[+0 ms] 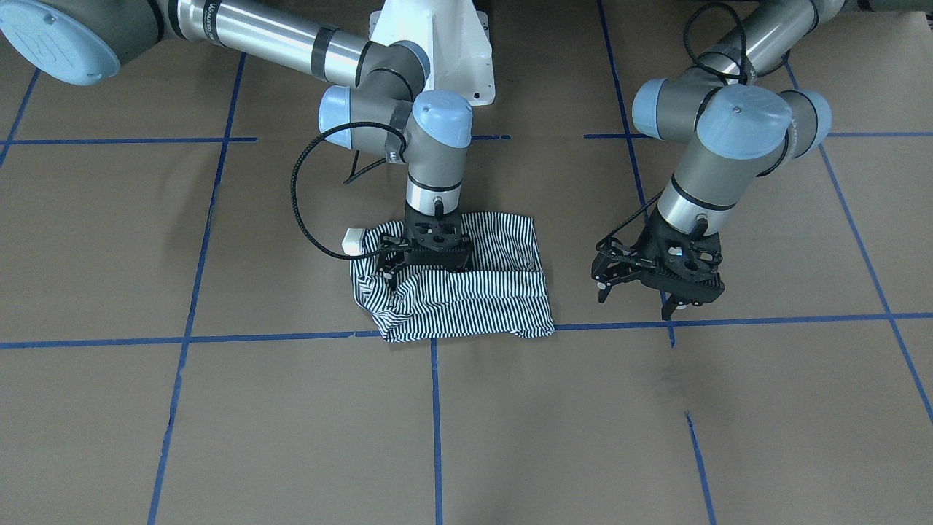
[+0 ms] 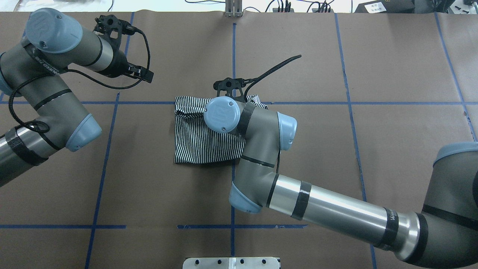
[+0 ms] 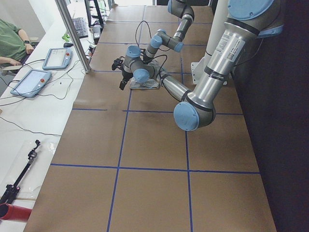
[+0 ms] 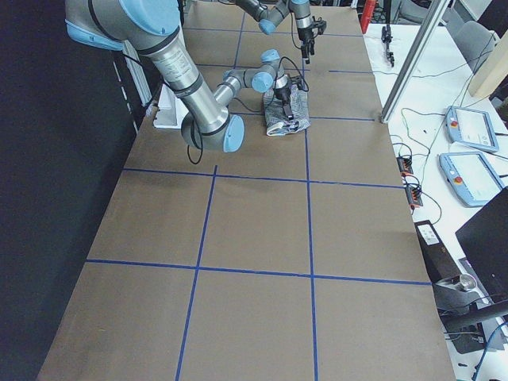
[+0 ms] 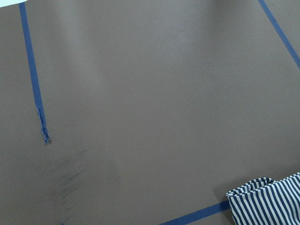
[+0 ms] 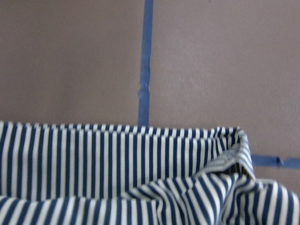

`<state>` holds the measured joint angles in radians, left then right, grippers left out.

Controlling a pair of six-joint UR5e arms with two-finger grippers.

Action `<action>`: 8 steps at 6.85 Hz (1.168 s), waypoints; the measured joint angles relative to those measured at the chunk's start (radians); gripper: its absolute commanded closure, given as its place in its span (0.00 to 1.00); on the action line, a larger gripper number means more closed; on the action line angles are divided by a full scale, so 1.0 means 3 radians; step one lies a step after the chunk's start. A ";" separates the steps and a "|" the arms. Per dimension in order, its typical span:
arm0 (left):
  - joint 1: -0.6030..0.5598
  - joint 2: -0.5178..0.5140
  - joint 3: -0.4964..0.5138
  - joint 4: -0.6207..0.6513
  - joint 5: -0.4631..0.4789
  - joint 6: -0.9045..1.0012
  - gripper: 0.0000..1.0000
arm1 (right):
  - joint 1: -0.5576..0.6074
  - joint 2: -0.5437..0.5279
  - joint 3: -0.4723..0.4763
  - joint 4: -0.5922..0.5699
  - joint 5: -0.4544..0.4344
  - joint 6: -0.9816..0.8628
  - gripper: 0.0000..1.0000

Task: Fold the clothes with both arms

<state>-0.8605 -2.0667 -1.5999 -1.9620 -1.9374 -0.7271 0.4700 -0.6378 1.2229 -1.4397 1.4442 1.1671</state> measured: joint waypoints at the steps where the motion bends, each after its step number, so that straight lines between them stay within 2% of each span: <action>1: 0.0000 0.0002 0.0000 0.0000 0.0000 -0.0001 0.00 | 0.0149 0.0173 -0.0306 0.0137 0.0057 -0.0011 0.00; 2: 0.0000 0.0005 0.0000 0.0001 0.0000 -0.0007 0.00 | 0.0326 0.0312 -0.0535 0.0228 0.0177 -0.0044 0.00; 4: 0.0018 -0.0008 0.0016 0.0009 0.0006 -0.0119 0.00 | 0.0721 0.0431 -0.0675 0.0283 0.0540 -0.0231 0.00; 6: 0.0196 -0.0067 0.0033 0.0034 0.0116 -0.0454 0.00 | 0.0953 0.0447 -0.0648 0.0282 0.0842 -0.0461 0.00; 8: 0.0360 -0.0125 0.0036 0.0044 0.0254 -0.0649 0.00 | 0.0862 0.0302 -0.0343 0.0152 0.0891 -0.0483 0.00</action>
<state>-0.7526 -2.1041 -1.5892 -1.9487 -1.8612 -0.9219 0.7287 -0.5471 1.1200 -1.3940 1.7114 1.0222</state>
